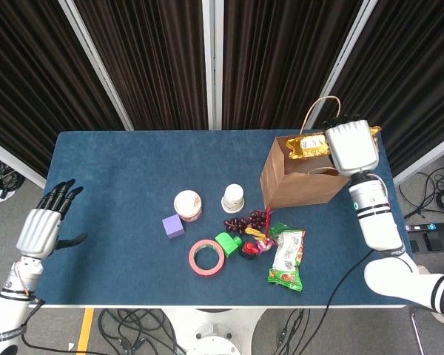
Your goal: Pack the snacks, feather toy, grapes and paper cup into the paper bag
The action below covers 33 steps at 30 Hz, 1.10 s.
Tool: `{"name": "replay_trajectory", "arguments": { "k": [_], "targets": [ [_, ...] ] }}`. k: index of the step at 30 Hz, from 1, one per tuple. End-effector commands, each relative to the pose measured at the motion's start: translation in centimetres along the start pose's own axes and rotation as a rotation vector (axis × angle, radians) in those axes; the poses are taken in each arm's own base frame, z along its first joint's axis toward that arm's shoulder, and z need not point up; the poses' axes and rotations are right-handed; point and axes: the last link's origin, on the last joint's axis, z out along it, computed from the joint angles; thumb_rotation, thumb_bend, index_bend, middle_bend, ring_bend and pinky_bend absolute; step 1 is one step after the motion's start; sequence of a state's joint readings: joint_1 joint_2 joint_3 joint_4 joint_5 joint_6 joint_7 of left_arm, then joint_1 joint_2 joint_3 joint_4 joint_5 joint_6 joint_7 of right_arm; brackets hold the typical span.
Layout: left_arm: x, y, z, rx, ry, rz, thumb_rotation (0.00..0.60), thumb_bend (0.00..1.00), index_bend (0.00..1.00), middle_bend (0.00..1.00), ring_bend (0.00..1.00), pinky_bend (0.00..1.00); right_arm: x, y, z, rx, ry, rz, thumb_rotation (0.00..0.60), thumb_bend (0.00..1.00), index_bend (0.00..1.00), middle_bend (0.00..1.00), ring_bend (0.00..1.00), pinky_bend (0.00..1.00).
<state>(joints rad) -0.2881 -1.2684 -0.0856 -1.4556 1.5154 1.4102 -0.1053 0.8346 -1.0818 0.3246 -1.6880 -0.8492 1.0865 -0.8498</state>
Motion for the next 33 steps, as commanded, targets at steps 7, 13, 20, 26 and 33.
{"name": "replay_trajectory", "arguments": {
  "k": [7, 13, 20, 26, 33],
  "targets": [
    [-0.1, 0.1, 0.1, -0.005, 0.000, -0.004, 0.600, 0.15, 0.16, 0.14, 0.05, 0.18, -0.3, -0.2, -0.1, 0.020, -0.068, -0.069, 0.600, 0.28, 0.59, 0.43, 0.37, 0.52],
    [0.0, 0.0, 0.1, -0.003, 0.003, -0.002, 0.600, 0.15, 0.16, 0.14, 0.05, 0.18, -0.4, -0.7, 0.0, 0.036, -0.094, -0.068, 0.600, 0.10, 0.49, 0.37, 0.28, 0.42],
    [0.0, -0.1, 0.1, -0.002, 0.004, -0.006, 0.600, 0.15, 0.16, 0.14, 0.05, 0.18, 0.3, -0.7, 0.2, 0.035, -0.069, -0.010, 0.600, 0.00, 0.17, 0.18, 0.03, 0.07],
    [0.2, 0.0, 0.2, -0.009, 0.011, -0.007, 0.600, 0.15, 0.16, 0.14, 0.05, 0.18, 1.1, -0.4, 0.2, 0.031, -0.030, 0.032, 0.600, 0.00, 0.13, 0.16, 0.00, 0.02],
    [0.2, 0.2, 0.3, -0.013, 0.010, -0.006, 0.600, 0.15, 0.16, 0.14, 0.05, 0.18, 4.0, 0.1, -0.1, 0.009, 0.095, 0.133, 0.600, 0.00, 0.13, 0.17, 0.01, 0.03]
  ]
}}
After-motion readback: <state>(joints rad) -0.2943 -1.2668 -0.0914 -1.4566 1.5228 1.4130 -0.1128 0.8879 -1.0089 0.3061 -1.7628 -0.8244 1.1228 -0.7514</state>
